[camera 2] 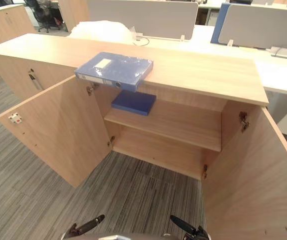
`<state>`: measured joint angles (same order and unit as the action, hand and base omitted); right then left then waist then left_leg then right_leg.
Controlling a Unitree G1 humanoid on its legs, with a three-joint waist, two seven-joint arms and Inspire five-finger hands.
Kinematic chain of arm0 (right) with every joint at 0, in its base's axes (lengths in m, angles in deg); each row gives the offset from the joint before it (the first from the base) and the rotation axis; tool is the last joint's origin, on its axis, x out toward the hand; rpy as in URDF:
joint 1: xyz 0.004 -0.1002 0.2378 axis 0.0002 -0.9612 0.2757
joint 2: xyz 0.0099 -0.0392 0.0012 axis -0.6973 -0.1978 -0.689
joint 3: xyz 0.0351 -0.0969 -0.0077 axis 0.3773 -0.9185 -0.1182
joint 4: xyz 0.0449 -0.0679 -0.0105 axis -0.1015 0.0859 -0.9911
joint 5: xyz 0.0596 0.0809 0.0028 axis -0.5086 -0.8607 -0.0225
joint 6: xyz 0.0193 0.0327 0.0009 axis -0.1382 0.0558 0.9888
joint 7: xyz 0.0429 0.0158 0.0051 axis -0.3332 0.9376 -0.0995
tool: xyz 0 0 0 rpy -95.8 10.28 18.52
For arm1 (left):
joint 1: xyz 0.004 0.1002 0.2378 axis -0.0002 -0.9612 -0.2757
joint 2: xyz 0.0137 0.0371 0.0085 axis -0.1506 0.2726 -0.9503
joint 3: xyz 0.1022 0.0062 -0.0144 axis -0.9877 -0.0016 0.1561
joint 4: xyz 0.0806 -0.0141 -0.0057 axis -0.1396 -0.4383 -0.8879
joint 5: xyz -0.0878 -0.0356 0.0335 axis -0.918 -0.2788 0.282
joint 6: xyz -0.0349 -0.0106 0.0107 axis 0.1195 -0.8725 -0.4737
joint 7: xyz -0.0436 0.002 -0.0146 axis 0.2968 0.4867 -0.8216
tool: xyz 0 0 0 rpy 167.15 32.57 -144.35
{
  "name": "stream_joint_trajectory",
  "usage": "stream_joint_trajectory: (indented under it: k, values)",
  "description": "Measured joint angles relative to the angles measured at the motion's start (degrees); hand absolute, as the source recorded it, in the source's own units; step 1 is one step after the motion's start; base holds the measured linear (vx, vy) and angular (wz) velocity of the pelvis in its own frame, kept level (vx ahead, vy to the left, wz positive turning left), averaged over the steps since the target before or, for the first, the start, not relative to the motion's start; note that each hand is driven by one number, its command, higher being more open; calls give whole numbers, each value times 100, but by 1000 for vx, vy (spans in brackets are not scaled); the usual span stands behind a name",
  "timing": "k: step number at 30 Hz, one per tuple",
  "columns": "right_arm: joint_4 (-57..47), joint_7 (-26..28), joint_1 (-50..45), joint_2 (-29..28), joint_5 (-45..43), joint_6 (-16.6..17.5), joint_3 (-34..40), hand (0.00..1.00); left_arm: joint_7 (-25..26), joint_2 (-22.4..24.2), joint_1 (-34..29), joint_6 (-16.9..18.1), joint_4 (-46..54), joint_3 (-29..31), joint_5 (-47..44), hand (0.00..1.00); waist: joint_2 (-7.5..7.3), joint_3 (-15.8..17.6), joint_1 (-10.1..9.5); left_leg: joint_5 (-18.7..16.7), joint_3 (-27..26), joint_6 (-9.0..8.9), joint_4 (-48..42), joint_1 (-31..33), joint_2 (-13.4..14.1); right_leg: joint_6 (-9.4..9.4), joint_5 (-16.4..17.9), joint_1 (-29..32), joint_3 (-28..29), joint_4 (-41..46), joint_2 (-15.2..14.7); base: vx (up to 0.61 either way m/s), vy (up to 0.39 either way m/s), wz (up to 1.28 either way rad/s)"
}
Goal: Walk over to the cabinet, pick up the folder, carry it to the office cabinet, place the folder inside the office cabinet, then close the office cabinet door
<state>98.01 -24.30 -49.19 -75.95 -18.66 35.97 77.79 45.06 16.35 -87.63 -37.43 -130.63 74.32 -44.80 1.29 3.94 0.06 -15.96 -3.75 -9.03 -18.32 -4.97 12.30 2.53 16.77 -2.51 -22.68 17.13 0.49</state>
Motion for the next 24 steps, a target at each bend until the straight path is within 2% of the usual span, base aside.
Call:
stream_joint_trajectory:
  k: [1, 2, 3, 4, 5, 6, 7, 8, 9, 10, 11, 12, 14, 15, 16, 18, 19, 21, 24]
  values:
    - [-10, 2, -12, 8, -21, -5, -40, 100, -11, -3, -25, -19, 98, 2, -28, 100, 16, -12, 1, -95, 10, -35, -683, 267, 79, 4, 0, -130, 7, -125, 85, 239, -70, 2]
    - [-16, 4, -5, 27, -22, -3, -114, 100, -16, 11, -39, -47, 228, 3, -71, 100, 41, -1, -13, -87, 114, -58, -1879, 798, 200, 17, -7, -306, 29, -283, 182, 252, -33, -10]
    - [-17, 0, 4, 101, -38, -13, -243, 100, 6, 59, -44, -52, 325, 2, -172, 100, 122, 33, -24, 153, 289, -117, -2989, 1244, 314, 47, -25, -545, 88, -425, 287, 329, 11, -19]
    - [-3, -17, 9, 147, -56, -30, -340, 100, 20, 80, -44, -53, 352, -4, -215, 100, 164, 55, -35, 255, 318, -150, -3486, 1420, 382, 59, -33, -687, 137, -523, 337, 377, 88, -33]
    - [16, -53, 14, 206, -96, -37, -596, 100, 52, 96, -68, -58, 444, -41, -305, 100, 175, 89, -72, 201, 272, -86, -4237, 1699, 433, 52, -37, -973, 258, -676, 350, 335, 117, -45]
    - [13, -65, 28, 214, -92, -37, -764, 100, 100, 90, -127, -51, 615, -190, -396, 100, 151, 95, -125, 104, 133, 46, -4505, 1920, 406, 20, -55, -1181, 423, -811, 289, 344, 171, -66]
    - [20, -79, 87, 208, -84, -53, -800, 100, 128, 56, -129, -39, 731, -365, -416, 100, 115, 121, -215, -28, -24, 236, -4374, 2170, 372, -16, -76, -1302, 579, -900, 178, 336, 209, -63]
    - [55, -93, 160, 205, -84, -65, -792, 100, 127, 30, -108, -24, 759, -444, -423, 100, 102, 173, -264, -113, -110, 305, -4176, 2280, 350, -25, -81, -1345, 651, -892, 111, 385, 286, -61]
    - [117, -143, 282, 183, -86, -107, -788, 100, 126, -32, -78, 5, 769, -531, -464, 100, 65, 234, -289, -158, -198, 407, -3413, 2443, 227, -72, -89, -1404, 771, -825, -49, 315, 259, -36]
    - [116, -147, 296, 177, -86, -115, -791, 100, 127, -39, -74, 9, 768, -550, -467, 100, 63, 249, -289, -136, -190, 444, -3183, 2461, 183, -80, -92, -1427, 787, -809, -90, 327, 302, -38]
    - [93, -155, 318, 232, -91, -125, -791, 100, 131, 4, -137, 24, 752, -678, -474, 100, 252, 195, -306, 858, 58, 713, -1285, 2392, -34, -386, -49, -1453, 988, -680, -122, 347, 264, -24]
    - [118, -163, 384, 132, -134, -112, -859, 100, 113, -123, -59, 50, 595, -687, -531, 100, 33, 248, -314, 954, -60, 712, -1054, 2160, -283, -549, 74, -1444, 1329, -651, -319, 329, 213, -14]
    - [112, -161, 495, 53, -196, -106, -1038, 100, 141, -151, 61, 89, 539, -685, -536, 100, -51, 240, -303, 1061, 13, 704, -786, 2031, -411, -494, 32, -1297, 1553, -887, -225, 180, 72, 7]
    - [111, -167, 550, -23, -197, -75, -1099, 100, 132, -159, 75, 95, 526, -689, -536, 100, -74, 281, -327, 1064, 291, 698, -832, 2007, -594, -435, -223, -1166, 1665, -1081, -235, 151, 29, 9]
    - [112, -147, 624, -71, -198, -34, -1156, 100, 129, -182, 140, 108, 378, -679, -538, 100, -105, 329, -295, 1052, 561, 687, -908, 1957, -752, -459, -283, -1222, 1691, -1153, -289, 143, 20, 5]
    - [112, -127, 665, -112, -196, -2, -1150, 100, 141, -176, 171, 100, 259, -671, -537, 100, -33, 289, -338, 1044, 601, 675, -870, 1954, -769, -546, -421, -1205, 1806, -1225, -323, 103, 21, -16]
    - [108, -118, 665, -147, -196, 23, -1150, 100, 152, -135, 129, 98, 215, -617, -611, 100, -5, 272, -316, 987, 593, 591, -706, 1909, -764, -591, -451, -1120, 1905, -1235, -354, 90, 37, -36]
    - [128, -113, 584, -125, -192, 0, -1145, 100, 151, -140, 124, 82, 183, -648, -612, 100, 15, 254, -311, 953, 561, 544, -334, 1730, -802, -620, -466, -1007, 2068, -1217, -440, 79, 42, -46]
    - [123, -31, 470, -25, -163, -88, -1117, 100, 101, -178, 146, 80, 95, -709, -515, 100, -47, 254, -297, 1071, 239, 646, 199, 1372, -924, -662, -487, -835, 2316, -1057, -683, 64, 101, -63]
